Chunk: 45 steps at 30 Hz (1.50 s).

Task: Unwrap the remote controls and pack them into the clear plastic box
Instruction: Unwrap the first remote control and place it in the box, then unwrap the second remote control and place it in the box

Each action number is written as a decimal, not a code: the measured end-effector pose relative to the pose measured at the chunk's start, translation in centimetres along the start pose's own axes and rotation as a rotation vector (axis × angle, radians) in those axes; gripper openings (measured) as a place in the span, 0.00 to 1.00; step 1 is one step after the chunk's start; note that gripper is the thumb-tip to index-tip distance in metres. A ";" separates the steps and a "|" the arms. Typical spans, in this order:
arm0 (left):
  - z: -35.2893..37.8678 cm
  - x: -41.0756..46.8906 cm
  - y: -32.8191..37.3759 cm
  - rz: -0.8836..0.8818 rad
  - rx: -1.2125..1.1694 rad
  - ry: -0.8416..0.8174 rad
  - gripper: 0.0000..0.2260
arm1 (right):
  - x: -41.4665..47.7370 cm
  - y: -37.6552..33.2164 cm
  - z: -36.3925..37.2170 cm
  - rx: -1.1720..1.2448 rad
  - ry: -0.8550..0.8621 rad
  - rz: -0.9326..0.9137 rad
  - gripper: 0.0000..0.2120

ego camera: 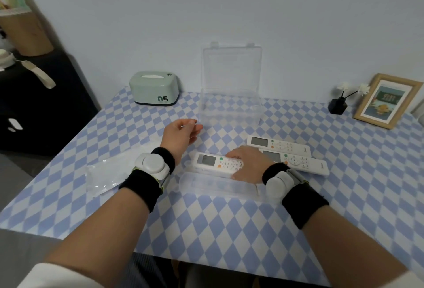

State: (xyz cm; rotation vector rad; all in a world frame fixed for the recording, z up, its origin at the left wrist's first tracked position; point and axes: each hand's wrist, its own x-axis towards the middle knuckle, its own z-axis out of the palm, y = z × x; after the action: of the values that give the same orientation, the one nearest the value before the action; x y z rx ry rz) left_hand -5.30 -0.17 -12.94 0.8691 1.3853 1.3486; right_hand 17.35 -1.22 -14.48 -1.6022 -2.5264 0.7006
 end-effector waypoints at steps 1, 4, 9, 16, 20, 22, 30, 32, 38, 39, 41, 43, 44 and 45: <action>-0.1 -0.1 -0.3 0.001 0.043 -0.016 0.06 | 0.0 0.1 -0.3 -0.007 -0.029 -0.009 0.28; 0.0 -0.3 -1.0 -0.004 0.119 -0.063 0.06 | -0.1 0.4 -1.2 -0.064 -0.164 -0.022 0.28; 0.2 -0.5 -1.7 -0.007 0.173 -0.098 0.06 | -0.9 1.2 -1.5 -0.032 -0.214 -0.015 0.29; 1.4 -0.8 -2.1 0.014 0.266 -0.137 0.08 | -2.4 2.1 -1.5 0.055 0.049 0.009 0.25; 1.6 -1.2 -2.0 0.046 0.366 -0.169 0.07 | -3.4 2.8 -3.1 0.104 0.195 0.051 0.12; 1.4 -1.4 -2.0 0.060 0.422 -0.178 0.08 | -3.9 2.3 -3.0 0.093 0.137 0.012 0.11; 0.1 -3.5 -1.7 0.086 0.462 -0.136 0.06 | -4.3 -2.4 2.2 -0.132 -0.009 -0.126 0.22; -0.5 -3.9 -1.6 0.091 0.465 -0.127 0.06 | -4.6 -2.8 2.3 -0.082 -0.006 -0.122 0.15; -1.4 -4.6 -0.2 0.187 0.463 0.095 0.15 | -6.2 -3.0 -0.4 0.196 0.160 -0.078 0.14; -1.2 -4.7 0.0 0.180 0.442 0.120 0.19 | -6.4 -2.9 -0.8 0.246 0.204 -0.072 0.15; -0.4 -5.1 0.5 0.134 0.396 0.119 0.26 | -6.6 -2.8 -1.6 0.350 0.278 -0.065 0.16; 0.9 -5.6 0.8 0.082 0.359 0.085 0.33 | -6.6 -2.8 -2.0 0.444 0.340 -0.050 0.15; 1.5 -5.9 0.9 0.053 0.342 0.055 0.36 | -6.6 -2.7 -2.1 0.490 0.364 -0.044 0.15; 2.2 -6.1 0.9 0.017 0.311 0.012 0.38 | -6.5 -2.7 -2.2 0.533 0.384 -0.037 0.14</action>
State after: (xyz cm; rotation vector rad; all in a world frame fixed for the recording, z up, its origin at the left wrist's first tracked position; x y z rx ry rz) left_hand -1.68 -5.21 -10.85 1.0798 1.6275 1.1691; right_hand 18.71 -7.09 -10.26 -1.3411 -1.8879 0.8683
